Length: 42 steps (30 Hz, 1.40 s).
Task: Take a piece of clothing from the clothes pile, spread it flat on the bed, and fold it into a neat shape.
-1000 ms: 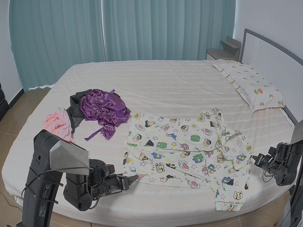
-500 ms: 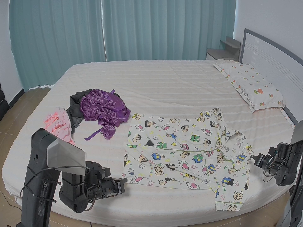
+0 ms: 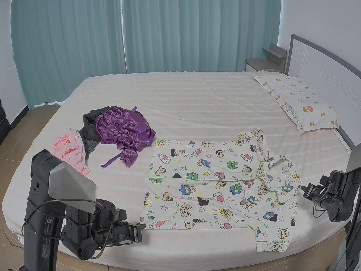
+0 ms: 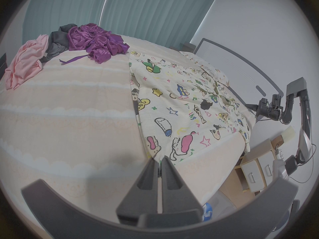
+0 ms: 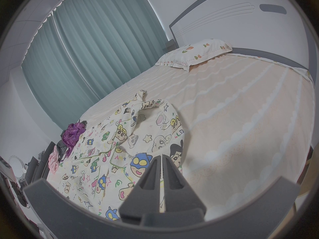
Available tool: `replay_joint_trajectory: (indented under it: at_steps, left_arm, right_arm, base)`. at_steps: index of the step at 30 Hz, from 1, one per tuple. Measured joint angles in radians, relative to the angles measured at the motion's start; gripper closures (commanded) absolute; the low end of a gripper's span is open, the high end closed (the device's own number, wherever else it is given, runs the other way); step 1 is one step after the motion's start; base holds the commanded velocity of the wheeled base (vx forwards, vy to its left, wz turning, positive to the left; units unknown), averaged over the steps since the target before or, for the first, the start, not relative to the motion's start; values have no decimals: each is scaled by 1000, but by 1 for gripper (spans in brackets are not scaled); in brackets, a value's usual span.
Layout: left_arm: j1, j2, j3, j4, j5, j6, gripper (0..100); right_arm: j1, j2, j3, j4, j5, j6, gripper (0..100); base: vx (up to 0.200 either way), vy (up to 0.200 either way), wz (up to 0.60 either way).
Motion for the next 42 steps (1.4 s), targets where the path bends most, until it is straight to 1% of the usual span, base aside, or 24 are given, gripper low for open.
replay_joint_trajectory:
  at_steps: [4, 7, 8, 14, 21, 24, 29, 32, 37, 40, 42]
  left_arm:
    - [0, 2, 16, -1, 0, 6, 100]
    - [0, 2, 34, -4, 0, 33, 100]
    - [0, 2, 43, -4, 0, 43, 0]
    - [0, 3, 91, -3, 1, 106, 0]
    - [5, 3, 96, -4, -1, 99, 0]
    - [7, 1, 84, -4, -4, 76, 0]
    - [8, -1, 18, -2, -13, -59, 0]
    - [6, -2, -30, -2, -41, -109, 0]
    - [9, -6, -77, -2, -135, -131, 0]
    - [10, -10, -82, -2, -162, -126, 0]
    - [10, -14, -80, -2, -167, -124, 0]
  right_arm:
    - [0, 0, 0, 0, 0, 0, 100]
    - [0, 0, 0, 0, 1, 0, 100]
    - [0, 1, 0, 0, 1, 0, 100]
    - [-1, 1, 0, 0, 3, 0, 100]
    - [-1, 3, 0, 0, 4, 0, 100]
    - [-1, 5, 0, 0, 5, 0, 100]
    - [1, 7, 0, 0, 4, -1, 100]
    - [2, 7, 1, 0, 3, -1, 100]
    - [4, 7, 1, 0, 1, -1, 100]
    - [4, 8, 1, 0, -1, -1, 100]
    - [4, 8, 1, 0, -1, -2, 100]
  base:
    - [0, 0, 0]
    - [0, 0, 0]
    - [0, 0, 0]
    - [0, 0, 0]
    - [0, 0, 0]
    - [0, 0, 0]
    - [0, 0, 0]
    - [0, 0, 0]
    - [0, 0, 0]
    - [0, 0, 0]
    - [0, 0, 0]
